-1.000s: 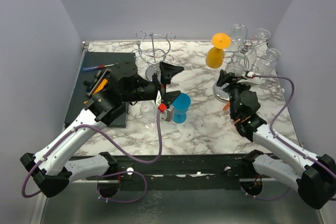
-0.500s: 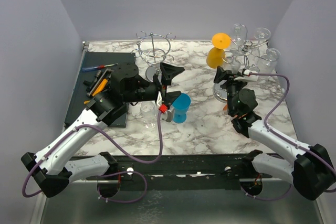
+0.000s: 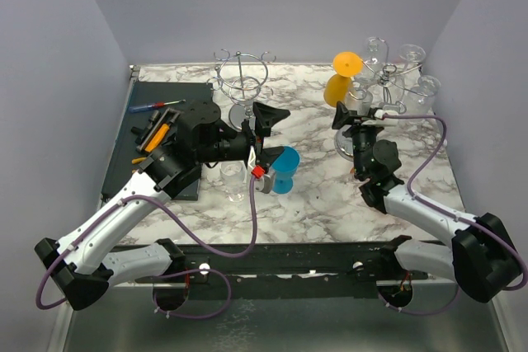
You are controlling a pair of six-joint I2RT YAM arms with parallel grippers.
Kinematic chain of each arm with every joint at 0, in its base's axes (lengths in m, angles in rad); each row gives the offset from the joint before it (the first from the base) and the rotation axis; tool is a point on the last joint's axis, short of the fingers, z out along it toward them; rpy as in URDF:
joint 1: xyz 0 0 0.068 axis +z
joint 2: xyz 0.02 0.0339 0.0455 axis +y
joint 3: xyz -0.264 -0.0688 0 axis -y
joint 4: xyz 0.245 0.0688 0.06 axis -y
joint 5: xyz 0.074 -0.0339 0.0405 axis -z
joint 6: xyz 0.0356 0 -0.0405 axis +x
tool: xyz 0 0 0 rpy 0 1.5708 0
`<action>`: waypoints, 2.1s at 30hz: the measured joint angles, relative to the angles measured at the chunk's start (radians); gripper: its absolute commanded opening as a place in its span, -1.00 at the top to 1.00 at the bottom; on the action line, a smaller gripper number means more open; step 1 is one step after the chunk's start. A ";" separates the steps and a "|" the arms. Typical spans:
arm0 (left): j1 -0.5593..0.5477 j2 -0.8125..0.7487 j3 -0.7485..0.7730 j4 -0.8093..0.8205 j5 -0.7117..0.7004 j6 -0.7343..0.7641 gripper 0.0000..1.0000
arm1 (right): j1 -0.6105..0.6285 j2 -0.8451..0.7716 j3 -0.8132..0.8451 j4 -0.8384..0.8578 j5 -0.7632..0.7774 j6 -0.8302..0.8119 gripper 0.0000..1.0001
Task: Place the wine glass upside down on the wine glass rack
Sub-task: Turn the wine glass upside down at the wine rack.
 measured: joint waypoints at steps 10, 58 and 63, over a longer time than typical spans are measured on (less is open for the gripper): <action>0.000 0.000 -0.010 0.008 0.000 0.003 -0.97 | 0.000 0.011 -0.001 0.035 -0.063 -0.064 0.99; 0.000 -0.006 -0.023 0.021 0.000 0.015 -0.97 | -0.014 -0.145 -0.089 -0.031 -0.276 -0.198 0.99; 0.000 -0.006 -0.023 0.020 0.000 0.018 -0.97 | -0.014 -0.111 -0.089 0.021 -0.276 -0.212 0.99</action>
